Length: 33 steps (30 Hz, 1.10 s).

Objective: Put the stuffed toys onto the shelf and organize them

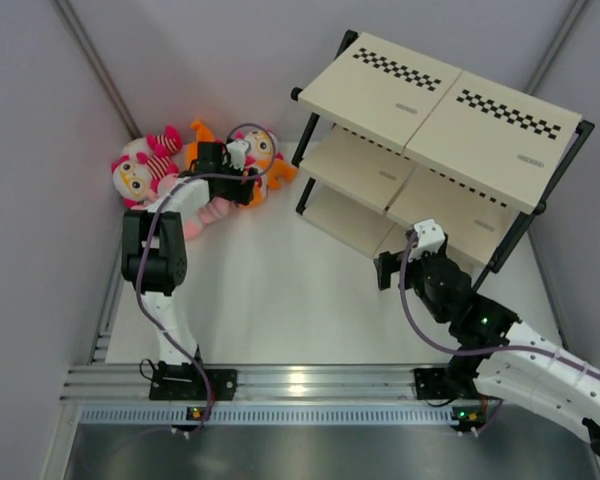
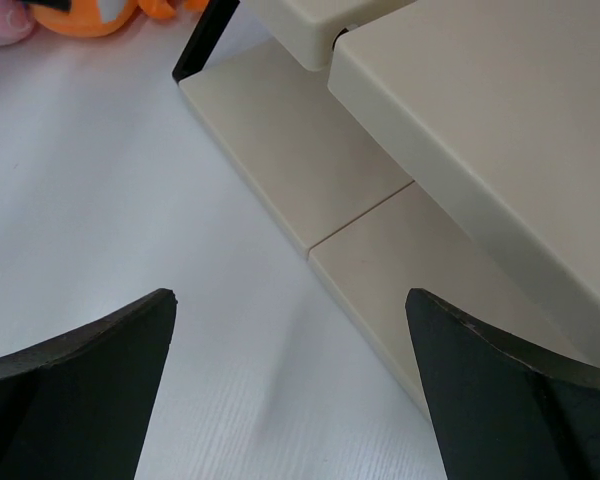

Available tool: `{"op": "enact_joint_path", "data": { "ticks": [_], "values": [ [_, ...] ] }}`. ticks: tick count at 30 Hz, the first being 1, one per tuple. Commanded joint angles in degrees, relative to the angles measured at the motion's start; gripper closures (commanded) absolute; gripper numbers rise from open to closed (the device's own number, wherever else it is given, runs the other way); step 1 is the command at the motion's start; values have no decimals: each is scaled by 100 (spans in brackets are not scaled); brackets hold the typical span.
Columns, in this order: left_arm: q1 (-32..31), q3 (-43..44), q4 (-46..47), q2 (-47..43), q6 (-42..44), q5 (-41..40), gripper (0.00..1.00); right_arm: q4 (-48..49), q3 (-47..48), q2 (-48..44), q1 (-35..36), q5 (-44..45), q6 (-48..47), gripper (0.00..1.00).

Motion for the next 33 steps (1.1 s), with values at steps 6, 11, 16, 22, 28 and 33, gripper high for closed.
{"op": "enact_joint_path", "data": {
  "ticks": [6,11,16,22,28,33],
  "values": [
    [20,145,-95,-191,-237,-98,100,-123,446,-186,93,-65,89,1],
    [309,-320,-252,-1675,-378,419,100,-396,876,-98,102,-467,-68,1],
    [1029,-418,-1068,-3389,251,1727,100,-712,1824,314,111,-1441,-402,1],
    [1110,-567,-4134,-4287,2762,3206,100,-1485,3608,1377,146,-2883,-675,2],
    [969,-568,-6500,-4612,4824,3505,100,-2128,5015,2511,278,-3877,-623,2],
    [838,-453,-7161,-4770,5344,3830,100,-2111,5262,3320,550,-3765,-667,1]
  ]
}}
